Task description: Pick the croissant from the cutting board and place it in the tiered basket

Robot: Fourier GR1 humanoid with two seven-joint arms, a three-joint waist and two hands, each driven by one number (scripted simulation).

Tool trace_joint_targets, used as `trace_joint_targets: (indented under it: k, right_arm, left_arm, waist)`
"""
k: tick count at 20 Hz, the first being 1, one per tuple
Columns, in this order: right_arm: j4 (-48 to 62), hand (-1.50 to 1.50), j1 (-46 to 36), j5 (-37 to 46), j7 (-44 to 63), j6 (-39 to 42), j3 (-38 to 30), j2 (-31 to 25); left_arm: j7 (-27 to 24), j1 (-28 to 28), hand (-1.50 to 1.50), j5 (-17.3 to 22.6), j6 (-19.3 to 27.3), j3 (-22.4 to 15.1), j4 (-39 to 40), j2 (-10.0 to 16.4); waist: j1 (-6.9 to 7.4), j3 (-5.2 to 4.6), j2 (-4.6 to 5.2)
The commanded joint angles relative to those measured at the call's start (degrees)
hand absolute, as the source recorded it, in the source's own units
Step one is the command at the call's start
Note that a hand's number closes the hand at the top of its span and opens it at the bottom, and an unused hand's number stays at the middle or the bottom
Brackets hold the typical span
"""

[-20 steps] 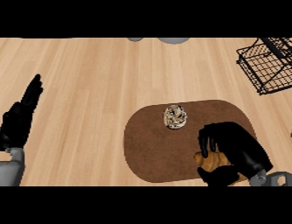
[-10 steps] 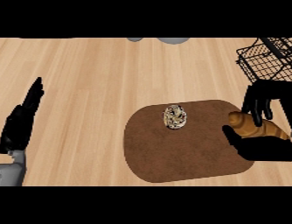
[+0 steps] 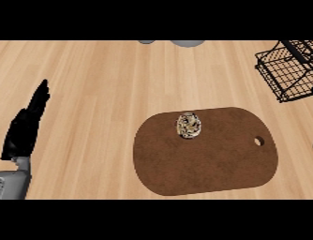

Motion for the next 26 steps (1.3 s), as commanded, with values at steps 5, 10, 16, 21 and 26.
trace_joint_targets:
  k: [5,10,16,21,26]
  right_arm:
    - [18.85,1.50,-10.58,0.37,-10.60,4.57,-2.37,-2.17]
    - [24.70,1.50,-9.43,11.69,-19.36,-0.53,1.69,-1.39]
    - [37.28,1.50,-11.21,24.39,-27.92,-6.51,2.95,-8.76]
    - [55.29,1.50,-19.94,29.11,-35.80,-13.28,2.58,-6.75]
    - [66.13,1.50,-23.31,29.39,-46.45,-11.57,1.81,-8.19]
  left_arm:
    - [2.59,-0.99,0.00,-1.53,0.13,-1.28,-1.84,-1.85]
    - [-0.38,-1.92,0.00,-0.29,-1.55,1.56,1.34,0.02]
    - [2.16,-3.35,0.00,-0.30,-1.54,1.05,0.19,-0.58]
    - [0.11,-2.52,0.00,-1.23,-0.68,-0.02,0.57,-2.58]
    - [-2.73,0.91,0.00,-0.63,-2.59,0.82,0.02,-1.37]
  waist:
    - [0.87,0.02,0.22]
    - [0.75,0.02,0.30]
    - [1.40,0.05,0.61]
    - [1.82,0.04,0.57]
    - [1.43,0.04,0.36]
